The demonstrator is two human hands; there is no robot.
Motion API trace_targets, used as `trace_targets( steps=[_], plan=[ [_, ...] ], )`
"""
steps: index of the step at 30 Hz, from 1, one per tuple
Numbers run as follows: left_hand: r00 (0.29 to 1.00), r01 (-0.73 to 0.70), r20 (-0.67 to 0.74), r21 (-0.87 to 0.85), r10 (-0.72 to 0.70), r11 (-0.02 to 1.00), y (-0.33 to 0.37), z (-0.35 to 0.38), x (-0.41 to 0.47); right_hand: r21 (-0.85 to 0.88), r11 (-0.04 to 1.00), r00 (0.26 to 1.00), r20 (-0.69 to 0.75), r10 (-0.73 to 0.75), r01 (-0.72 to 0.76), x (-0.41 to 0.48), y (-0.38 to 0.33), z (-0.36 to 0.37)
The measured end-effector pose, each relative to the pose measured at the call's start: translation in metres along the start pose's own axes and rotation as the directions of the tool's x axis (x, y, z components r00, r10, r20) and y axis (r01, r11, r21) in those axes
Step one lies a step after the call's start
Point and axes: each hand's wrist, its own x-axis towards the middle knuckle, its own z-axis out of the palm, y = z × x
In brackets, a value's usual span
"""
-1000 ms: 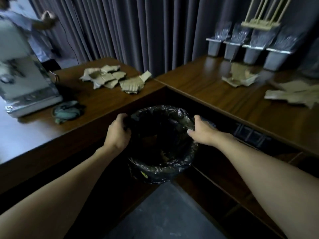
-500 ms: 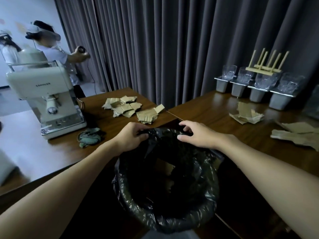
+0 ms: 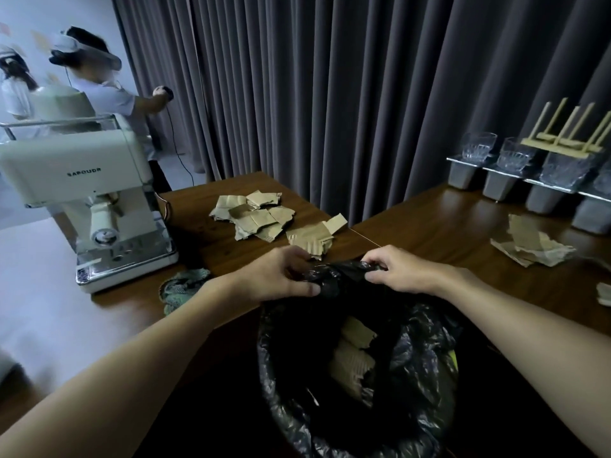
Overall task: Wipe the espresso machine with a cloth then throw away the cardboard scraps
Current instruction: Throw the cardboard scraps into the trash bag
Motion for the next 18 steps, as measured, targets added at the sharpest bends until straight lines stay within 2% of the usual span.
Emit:
trace_targets(
  steps=[3,4,7,9,11,12,15,16,18],
  plan=[
    [0.989,-0.041,-0.13,0.255,0.076,0.966,-0.021,0.012,0.011,0.039,0.998,0.997,0.064,0.046,-0.049,0.014,0.007,-0.004],
    [0.979,-0.049,-0.174,0.289,0.103,0.956,-0.026,0.014,0.015,0.048,0.997,0.995,0.09,0.048,-0.052,0.019,0.008,-0.005],
    [0.976,-0.016,-0.206,0.273,0.075,0.962,-0.04,0.017,0.027,0.027,0.997,0.974,0.217,0.059,-0.066,0.036,0.008,-0.012],
    [0.982,-0.024,-0.178,0.184,0.057,0.983,-0.046,0.019,0.031,0.031,0.994,0.923,0.376,0.089,-0.108,0.047,0.007,-0.018],
    [0.984,-0.03,-0.172,0.123,0.051,0.992,-0.049,0.021,0.034,0.038,0.994,0.897,0.436,0.077,-0.103,0.061,0.007,-0.02],
    [0.982,-0.029,-0.181,0.112,0.049,0.993,-0.049,0.022,0.036,0.049,0.997,0.917,0.397,0.035,-0.06,0.069,0.007,-0.019],
    [0.974,0.005,-0.226,0.084,0.014,0.996,-0.05,0.027,0.04,0.061,0.988,0.981,0.121,-0.152,0.145,0.098,0.009,-0.007],
    [0.97,0.029,-0.244,0.074,-0.01,0.997,-0.05,0.03,0.041,0.061,0.98,0.978,0.078,-0.193,0.188,0.107,0.009,-0.004],
    [0.96,0.077,-0.27,0.024,-0.067,0.997,-0.052,0.034,0.043,0.042,0.97,0.965,0.101,-0.242,0.239,0.119,0.006,0.003]
  ],
)
